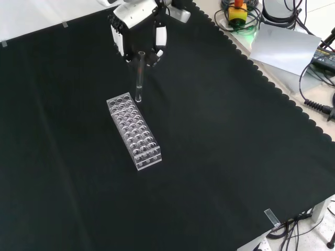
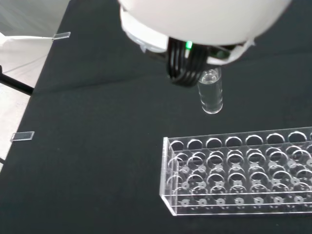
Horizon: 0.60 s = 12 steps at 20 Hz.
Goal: Shake the test tube.
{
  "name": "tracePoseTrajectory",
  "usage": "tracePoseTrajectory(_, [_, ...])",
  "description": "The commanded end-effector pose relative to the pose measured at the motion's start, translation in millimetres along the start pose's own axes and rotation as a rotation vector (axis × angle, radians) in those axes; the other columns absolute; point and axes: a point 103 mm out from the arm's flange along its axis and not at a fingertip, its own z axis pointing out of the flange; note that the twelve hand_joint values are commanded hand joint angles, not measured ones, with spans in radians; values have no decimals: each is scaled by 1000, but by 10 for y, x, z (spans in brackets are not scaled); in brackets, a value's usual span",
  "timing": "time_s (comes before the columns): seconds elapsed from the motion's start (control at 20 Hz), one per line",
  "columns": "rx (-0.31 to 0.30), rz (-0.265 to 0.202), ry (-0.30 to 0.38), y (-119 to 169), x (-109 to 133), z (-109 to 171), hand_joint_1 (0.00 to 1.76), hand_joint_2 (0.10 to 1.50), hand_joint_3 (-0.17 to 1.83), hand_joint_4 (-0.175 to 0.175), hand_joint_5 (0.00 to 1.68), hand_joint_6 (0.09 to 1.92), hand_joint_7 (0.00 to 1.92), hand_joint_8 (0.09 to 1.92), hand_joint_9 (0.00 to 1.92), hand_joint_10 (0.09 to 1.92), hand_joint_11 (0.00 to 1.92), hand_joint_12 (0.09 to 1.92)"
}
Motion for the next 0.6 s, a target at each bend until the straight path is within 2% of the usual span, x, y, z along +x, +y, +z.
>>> tracePoseTrajectory(0.05, [-18,108,-37,-47,-430,-40,1438,549,784,-175,1293,636,1354,678,1330,630,1243,867])
tracePoseTrajectory(0.3, [-55,251,-86,-100,-1025,-140,1438,548,785,-175,1293,637,1353,679,1331,630,1242,866])
tracePoseTrajectory(0.6, [-98,377,-110,-242,-1645,-296,1438,548,787,-175,1293,637,1352,680,1332,631,1242,866])
